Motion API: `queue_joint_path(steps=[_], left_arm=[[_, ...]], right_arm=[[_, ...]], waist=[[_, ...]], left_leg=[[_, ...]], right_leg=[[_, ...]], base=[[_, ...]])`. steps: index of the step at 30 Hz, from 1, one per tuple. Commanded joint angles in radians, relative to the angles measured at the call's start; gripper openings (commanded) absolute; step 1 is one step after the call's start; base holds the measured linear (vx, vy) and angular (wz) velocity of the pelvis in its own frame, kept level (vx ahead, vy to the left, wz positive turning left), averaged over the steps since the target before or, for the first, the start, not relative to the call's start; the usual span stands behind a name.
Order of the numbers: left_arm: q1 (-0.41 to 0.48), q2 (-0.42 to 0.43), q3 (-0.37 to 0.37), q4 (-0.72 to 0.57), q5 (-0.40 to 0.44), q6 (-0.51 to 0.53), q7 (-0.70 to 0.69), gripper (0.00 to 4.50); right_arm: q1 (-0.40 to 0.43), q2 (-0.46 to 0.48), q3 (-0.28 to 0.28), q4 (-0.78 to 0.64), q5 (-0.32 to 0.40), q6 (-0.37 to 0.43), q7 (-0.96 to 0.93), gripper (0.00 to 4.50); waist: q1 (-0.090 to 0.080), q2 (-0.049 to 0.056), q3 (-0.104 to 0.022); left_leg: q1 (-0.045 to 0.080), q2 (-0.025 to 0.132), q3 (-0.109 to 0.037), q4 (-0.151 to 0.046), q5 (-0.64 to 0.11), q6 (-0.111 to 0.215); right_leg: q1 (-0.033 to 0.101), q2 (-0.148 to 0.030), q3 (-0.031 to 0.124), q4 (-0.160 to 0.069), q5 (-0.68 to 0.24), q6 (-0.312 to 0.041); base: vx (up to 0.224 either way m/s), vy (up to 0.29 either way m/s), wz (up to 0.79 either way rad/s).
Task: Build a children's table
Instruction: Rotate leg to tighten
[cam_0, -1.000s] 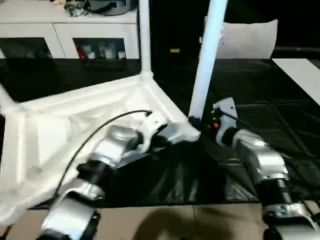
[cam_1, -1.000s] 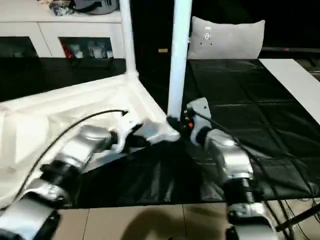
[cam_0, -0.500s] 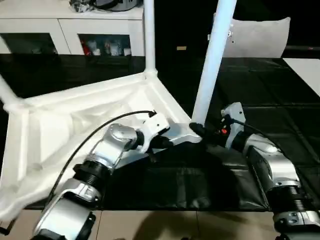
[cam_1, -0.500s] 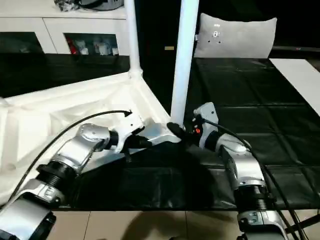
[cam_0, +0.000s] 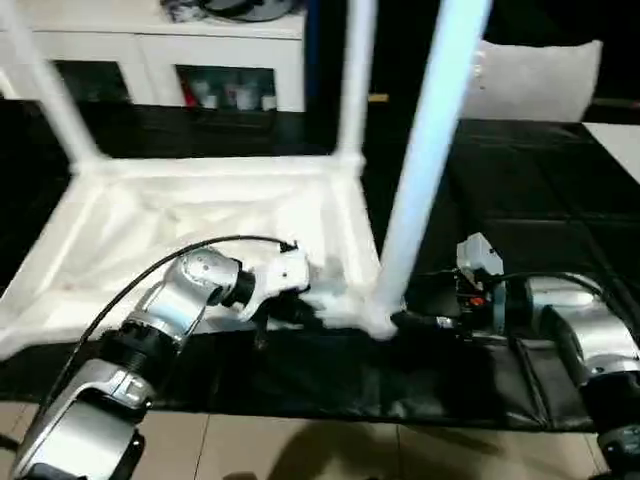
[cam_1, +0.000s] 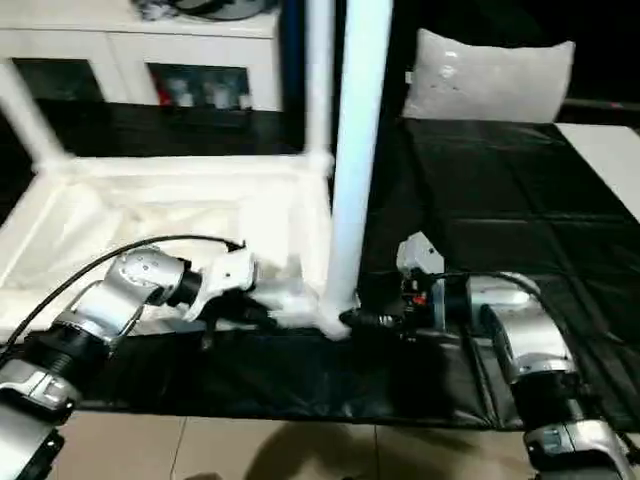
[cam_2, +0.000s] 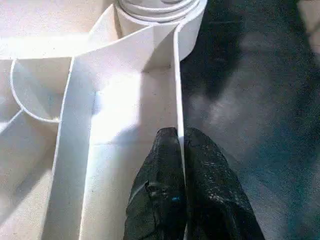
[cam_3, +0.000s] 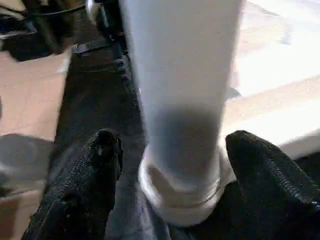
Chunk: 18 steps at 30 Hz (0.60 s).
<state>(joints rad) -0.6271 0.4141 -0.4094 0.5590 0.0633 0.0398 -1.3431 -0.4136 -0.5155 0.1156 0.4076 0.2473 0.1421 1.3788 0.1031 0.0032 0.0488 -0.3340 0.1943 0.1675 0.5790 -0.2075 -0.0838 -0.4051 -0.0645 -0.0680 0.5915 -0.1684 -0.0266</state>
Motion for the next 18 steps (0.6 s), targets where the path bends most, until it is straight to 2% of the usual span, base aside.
queue_joint_path(steps=[1,2,8,18], left_arm=[[0.021,0.005,-0.058,-0.009,0.026,-0.011,-0.052,0.00],[0.023,0.014,-0.066,-0.013,0.025,-0.027,-0.084,0.00],[0.023,0.014,-0.078,-0.018,0.020,-0.041,-0.111,0.00],[0.021,0.004,-0.081,-0.009,0.022,-0.048,-0.123,0.00]], right_arm=[[-0.011,-0.014,0.005,-0.003,0.018,-0.009,0.021,3.57],[-0.016,-0.014,0.007,0.004,0.022,-0.010,0.043,3.41],[-0.008,-0.014,0.030,-0.010,0.052,0.031,0.122,2.94],[0.000,-0.015,0.044,-0.017,0.061,0.060,0.151,2.18]], waist=[[-0.001,-0.008,-0.060],[0.000,-0.012,-0.060],[0.010,-0.012,-0.061],[0.014,-0.013,-0.061]], left_leg=[[-0.009,0.036,0.001,-0.059,-0.129,0.086],[-0.008,0.037,0.002,-0.059,-0.128,0.085],[-0.009,0.035,0.002,-0.058,-0.131,0.080],[-0.009,0.033,0.002,-0.058,-0.124,0.075]], right_leg=[[0.058,-0.073,0.045,-0.067,-0.261,-0.207],[0.057,-0.072,0.044,-0.066,-0.253,-0.210],[0.059,-0.073,0.044,-0.066,-0.281,-0.198],[0.058,-0.073,0.044,-0.069,-0.299,-0.184]], base=[[0.000,0.000,0.00],[0.000,0.000,0.00],[0.000,0.000,0.00],[0.000,0.000,0.00]])
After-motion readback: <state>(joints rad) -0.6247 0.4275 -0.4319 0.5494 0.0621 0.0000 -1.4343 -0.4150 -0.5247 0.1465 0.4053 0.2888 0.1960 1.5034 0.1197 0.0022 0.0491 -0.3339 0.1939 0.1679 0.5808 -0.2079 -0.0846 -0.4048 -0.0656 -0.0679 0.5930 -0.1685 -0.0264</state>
